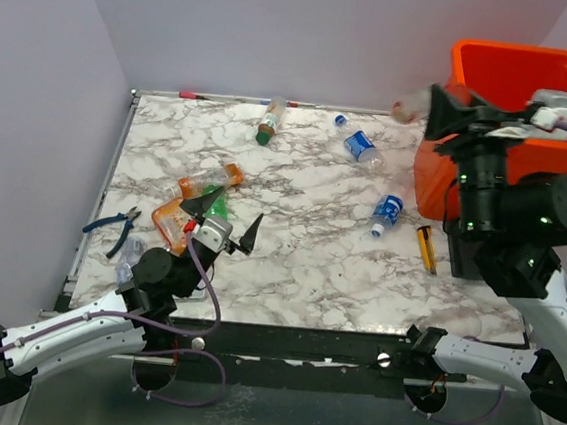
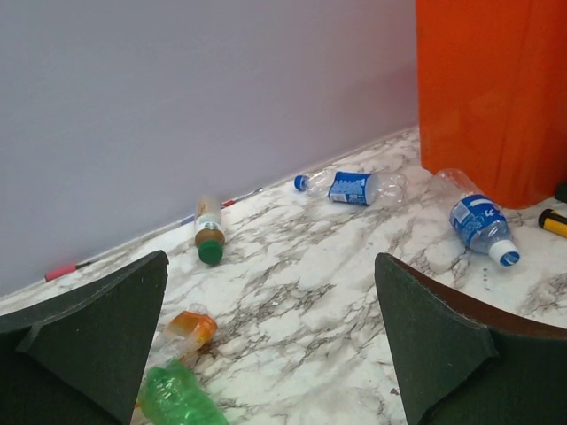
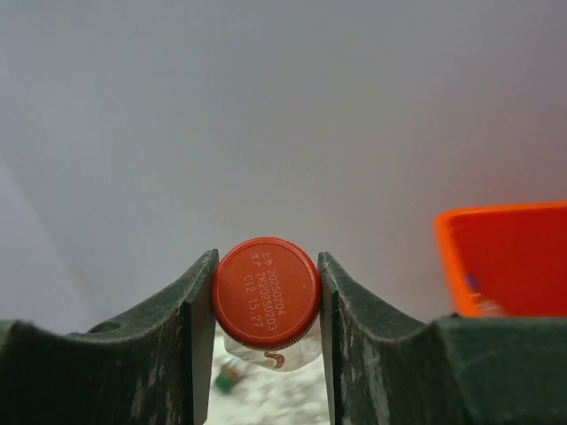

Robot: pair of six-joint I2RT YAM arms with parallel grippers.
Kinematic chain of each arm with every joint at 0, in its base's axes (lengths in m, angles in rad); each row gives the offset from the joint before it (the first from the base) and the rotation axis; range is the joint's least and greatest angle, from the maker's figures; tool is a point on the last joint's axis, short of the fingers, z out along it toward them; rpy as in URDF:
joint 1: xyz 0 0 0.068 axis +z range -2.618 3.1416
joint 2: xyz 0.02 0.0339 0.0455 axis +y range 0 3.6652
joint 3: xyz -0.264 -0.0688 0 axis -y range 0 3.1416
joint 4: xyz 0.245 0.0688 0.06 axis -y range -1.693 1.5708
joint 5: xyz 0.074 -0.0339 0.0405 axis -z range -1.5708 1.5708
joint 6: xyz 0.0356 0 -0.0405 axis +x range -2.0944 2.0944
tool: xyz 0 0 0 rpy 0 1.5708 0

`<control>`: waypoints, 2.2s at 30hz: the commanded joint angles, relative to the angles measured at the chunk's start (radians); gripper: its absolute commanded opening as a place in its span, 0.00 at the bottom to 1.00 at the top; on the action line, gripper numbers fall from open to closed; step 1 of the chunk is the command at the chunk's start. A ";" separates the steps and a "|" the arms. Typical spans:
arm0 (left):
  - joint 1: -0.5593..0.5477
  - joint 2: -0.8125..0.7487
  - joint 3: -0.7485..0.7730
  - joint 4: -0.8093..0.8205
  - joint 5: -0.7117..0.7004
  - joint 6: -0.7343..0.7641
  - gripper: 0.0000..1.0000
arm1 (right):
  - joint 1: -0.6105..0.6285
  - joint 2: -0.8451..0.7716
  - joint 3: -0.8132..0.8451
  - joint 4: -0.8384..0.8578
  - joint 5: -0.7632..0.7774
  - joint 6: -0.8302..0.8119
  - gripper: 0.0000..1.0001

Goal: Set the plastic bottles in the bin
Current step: Place the plastic bottle in the trash bin.

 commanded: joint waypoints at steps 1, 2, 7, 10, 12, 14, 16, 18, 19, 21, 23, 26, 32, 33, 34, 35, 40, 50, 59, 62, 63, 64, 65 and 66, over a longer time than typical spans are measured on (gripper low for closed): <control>-0.002 0.028 0.002 0.010 -0.094 0.005 0.99 | 0.000 0.031 0.008 0.371 0.396 -0.543 0.00; -0.004 0.035 0.004 0.009 -0.094 0.001 0.99 | -0.014 0.049 0.030 0.412 0.410 -0.594 0.00; -0.003 0.058 0.015 0.001 -0.092 -0.023 0.99 | -0.279 0.194 0.290 0.045 0.363 -0.300 0.00; -0.003 0.059 0.019 -0.005 -0.094 -0.025 0.99 | -0.438 0.216 0.331 -0.014 0.318 -0.096 0.00; -0.003 0.053 0.016 -0.007 -0.100 -0.023 0.99 | -0.494 0.206 0.281 0.099 0.315 -0.058 0.00; -0.003 0.045 0.013 -0.008 -0.102 -0.018 0.99 | -0.550 0.231 0.288 0.140 0.332 -0.033 0.00; -0.003 0.037 0.012 -0.008 -0.105 -0.014 0.99 | -0.611 0.288 0.334 0.120 0.348 -0.010 0.00; -0.002 0.030 0.012 -0.008 -0.109 -0.013 0.99 | -0.699 0.352 0.398 0.033 0.340 0.059 0.00; -0.003 0.028 0.010 -0.008 -0.109 -0.012 0.99 | -0.753 0.382 0.433 -0.049 0.331 0.119 0.00; -0.003 0.026 0.008 -0.010 -0.110 -0.012 0.99 | -0.865 0.451 0.508 -0.233 0.281 0.266 0.00; -0.003 0.028 0.009 -0.014 -0.110 -0.012 0.99 | -0.973 0.484 0.510 -0.362 0.223 0.398 0.00; -0.003 0.027 0.013 -0.020 -0.104 -0.025 0.99 | -1.075 0.481 0.435 -0.462 0.174 0.542 0.00; -0.003 0.032 0.015 -0.020 -0.077 -0.042 0.99 | -1.118 0.342 0.141 -0.296 0.061 0.614 0.00; -0.003 0.032 0.017 -0.020 -0.074 -0.043 0.99 | -1.118 0.333 0.121 -0.279 0.049 0.615 0.00; -0.003 0.032 0.018 -0.021 -0.074 -0.043 0.99 | -1.118 0.334 0.116 -0.277 0.039 0.614 0.00; -0.003 0.030 0.018 -0.022 -0.073 -0.043 0.99 | -1.118 0.340 0.122 -0.285 0.032 0.613 0.00; -0.002 0.020 0.019 -0.027 -0.079 -0.040 0.99 | -1.121 0.345 0.142 -0.258 -0.030 0.548 0.00; -0.003 0.065 0.023 -0.035 -0.048 -0.046 0.99 | -1.137 0.392 0.150 -0.270 -0.239 0.482 0.00; -0.003 0.072 0.022 -0.037 -0.041 -0.043 0.99 | -1.151 0.446 0.139 -0.308 -0.245 0.484 0.01; -0.002 0.075 0.023 -0.039 -0.035 -0.043 0.99 | -1.152 0.462 0.155 -0.324 -0.269 0.472 0.26; -0.003 0.074 0.023 -0.039 -0.035 -0.043 0.99 | -1.152 0.462 0.152 -0.321 -0.276 0.472 0.40; -0.003 0.073 0.023 -0.040 -0.034 -0.041 0.99 | -1.152 0.461 0.149 -0.319 -0.283 0.477 0.54; -0.002 0.071 0.023 -0.040 -0.036 -0.041 0.99 | -1.152 0.461 0.150 -0.319 -0.288 0.482 0.63; -0.002 0.069 0.023 -0.040 -0.038 -0.040 0.99 | -1.152 0.462 0.154 -0.319 -0.293 0.489 0.68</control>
